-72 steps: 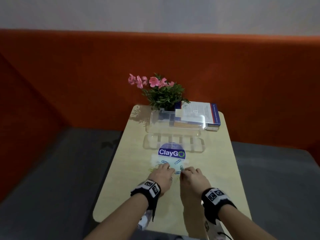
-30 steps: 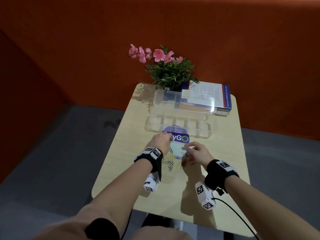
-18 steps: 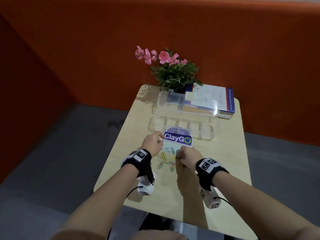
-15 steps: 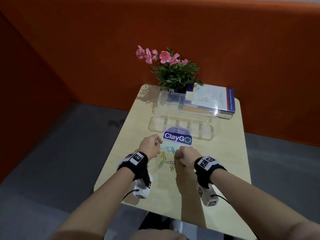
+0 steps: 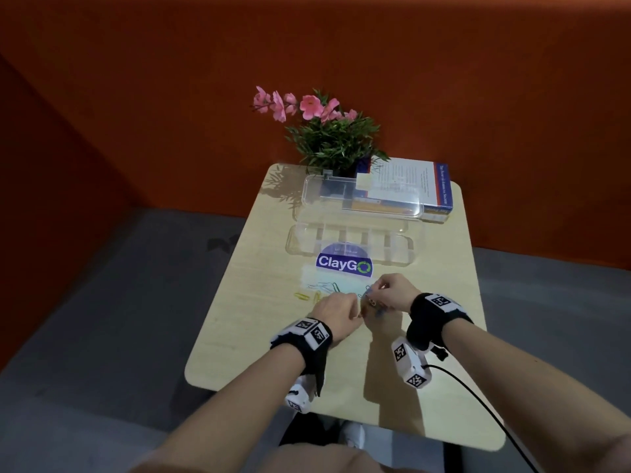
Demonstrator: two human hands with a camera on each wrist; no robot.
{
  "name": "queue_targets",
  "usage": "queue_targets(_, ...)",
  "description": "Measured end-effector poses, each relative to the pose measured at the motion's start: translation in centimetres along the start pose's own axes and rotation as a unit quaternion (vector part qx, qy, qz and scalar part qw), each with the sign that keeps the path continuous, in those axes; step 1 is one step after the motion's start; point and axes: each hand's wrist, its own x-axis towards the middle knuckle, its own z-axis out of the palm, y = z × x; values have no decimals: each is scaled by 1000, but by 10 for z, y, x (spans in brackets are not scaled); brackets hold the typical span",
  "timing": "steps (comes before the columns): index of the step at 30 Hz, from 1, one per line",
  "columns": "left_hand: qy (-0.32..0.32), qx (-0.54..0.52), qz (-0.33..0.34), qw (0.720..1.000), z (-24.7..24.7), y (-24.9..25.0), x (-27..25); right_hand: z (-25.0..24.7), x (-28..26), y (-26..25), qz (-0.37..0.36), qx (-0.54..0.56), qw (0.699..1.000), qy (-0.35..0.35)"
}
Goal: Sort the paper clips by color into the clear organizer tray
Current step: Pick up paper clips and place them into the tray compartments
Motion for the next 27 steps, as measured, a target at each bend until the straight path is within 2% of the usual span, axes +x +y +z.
queue_targets(6,0,60,2,998,7,10,10,-2,-3,7,33,89,995,32)
queue_targets(11,11,46,9,999,9,4,13,-2,3,5,56,129,990,24)
queue_targets(18,6,-1,-4,1000,8,-3,18,-9,-9,18,66,310,947,54)
queue_targets(24,-10,-5,4,1000,8,-9,18,-9,-15,34,107,352,928,58)
queue_targets(27,-14,19,16,1000,8,-11,16,-4,-14,38,137,383,913,33)
